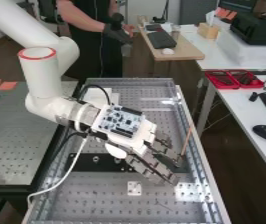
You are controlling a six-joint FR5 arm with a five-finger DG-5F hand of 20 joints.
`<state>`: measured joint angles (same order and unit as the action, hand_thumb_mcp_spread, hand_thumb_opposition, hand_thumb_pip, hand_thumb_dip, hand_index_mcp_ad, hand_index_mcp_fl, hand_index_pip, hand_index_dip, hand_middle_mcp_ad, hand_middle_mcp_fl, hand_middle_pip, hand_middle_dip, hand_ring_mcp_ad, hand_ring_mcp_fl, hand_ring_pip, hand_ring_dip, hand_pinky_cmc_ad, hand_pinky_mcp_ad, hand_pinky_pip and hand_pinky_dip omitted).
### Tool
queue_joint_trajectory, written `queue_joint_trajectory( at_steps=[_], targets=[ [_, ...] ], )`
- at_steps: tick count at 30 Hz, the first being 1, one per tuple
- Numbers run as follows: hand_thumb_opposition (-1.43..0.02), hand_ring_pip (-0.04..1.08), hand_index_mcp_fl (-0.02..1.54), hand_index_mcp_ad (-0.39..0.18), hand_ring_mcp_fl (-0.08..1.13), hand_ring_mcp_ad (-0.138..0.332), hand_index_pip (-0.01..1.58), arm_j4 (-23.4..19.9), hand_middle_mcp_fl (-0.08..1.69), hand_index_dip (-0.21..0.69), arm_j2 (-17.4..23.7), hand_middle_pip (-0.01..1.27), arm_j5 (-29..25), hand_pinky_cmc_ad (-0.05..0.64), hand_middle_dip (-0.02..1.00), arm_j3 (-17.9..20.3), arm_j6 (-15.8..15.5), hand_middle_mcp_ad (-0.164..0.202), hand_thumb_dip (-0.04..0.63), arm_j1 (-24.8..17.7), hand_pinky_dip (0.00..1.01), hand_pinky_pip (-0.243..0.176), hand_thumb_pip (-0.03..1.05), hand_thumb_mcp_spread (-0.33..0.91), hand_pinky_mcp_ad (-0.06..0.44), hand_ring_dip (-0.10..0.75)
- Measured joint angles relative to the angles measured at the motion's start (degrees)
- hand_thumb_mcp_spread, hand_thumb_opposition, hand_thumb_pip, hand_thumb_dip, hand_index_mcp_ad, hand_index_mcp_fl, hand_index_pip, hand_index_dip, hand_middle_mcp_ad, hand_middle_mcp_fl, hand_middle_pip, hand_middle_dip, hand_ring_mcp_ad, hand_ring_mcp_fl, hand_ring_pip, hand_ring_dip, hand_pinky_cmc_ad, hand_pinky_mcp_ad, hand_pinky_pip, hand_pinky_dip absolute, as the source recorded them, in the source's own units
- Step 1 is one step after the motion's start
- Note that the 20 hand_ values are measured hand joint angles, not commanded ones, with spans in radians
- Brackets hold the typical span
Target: Grab the drill bit and place it in the clear container
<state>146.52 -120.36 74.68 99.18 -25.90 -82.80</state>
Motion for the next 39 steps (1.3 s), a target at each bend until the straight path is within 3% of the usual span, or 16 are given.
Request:
queue_joint_trajectory(
  at_steps=[4, 8, 15, 17, 26, 39],
  targets=[
    [-0.86, 0.08, -0.01, 0.026, 0.14, 0.253, 1.39, 0.49, 0.29, 0.204, -1.11, 0.13, 0.12, 0.365, 0.51, -1.21, 0.00, 0.042, 0.349, 0.17, 0.56, -0.087, 0.73, 0.35, 0.246, 0.321],
    [-0.86, 0.08, -0.01, 0.010, 0.14, 0.253, 1.46, 1.32, 0.28, 0.284, -1.95, 0.13, 0.79, 0.365, 0.51, -2.30, -0.14, 0.044, 0.346, 0.43, 0.52, -0.061, 0.71, 0.38, 0.248, 0.326],
    [-0.86, 0.08, -0.01, -0.007, 0.13, 0.253, 1.53, 2.20, 0.28, 0.349, -2.54, 0.13, 2.28, 0.365, 0.51, -3.02, -0.44, 0.045, 0.346, 0.64, 0.47, -0.061, 0.70, 0.41, 0.250, 0.326],
    [-0.86, 0.08, -0.01, -0.010, 0.13, 0.244, 1.53, 1.81, 0.28, 0.349, -2.70, 0.13, 2.75, 0.365, 0.51, -3.04, -0.39, 0.040, 0.346, 0.68, 0.45, -0.042, 0.69, 0.40, 0.241, 0.326],
    [-0.86, 0.09, -0.01, -0.024, 0.10, 0.241, 1.45, 2.45, 0.26, 0.344, -3.47, 0.13, 3.97, 0.346, 0.51, -3.94, -0.63, 0.040, 0.349, 0.91, 0.40, -0.037, 0.68, 0.42, 0.230, 0.328],
    [-0.86, 0.09, 0.12, -0.028, 0.08, 0.241, 1.38, 3.69, 0.26, 0.234, -3.85, 0.13, 5.27, 0.349, 0.51, -4.61, -3.00, 0.031, 0.363, 1.68, 0.39, -0.030, 0.68, 0.43, 0.229, 0.328]
  ],
)
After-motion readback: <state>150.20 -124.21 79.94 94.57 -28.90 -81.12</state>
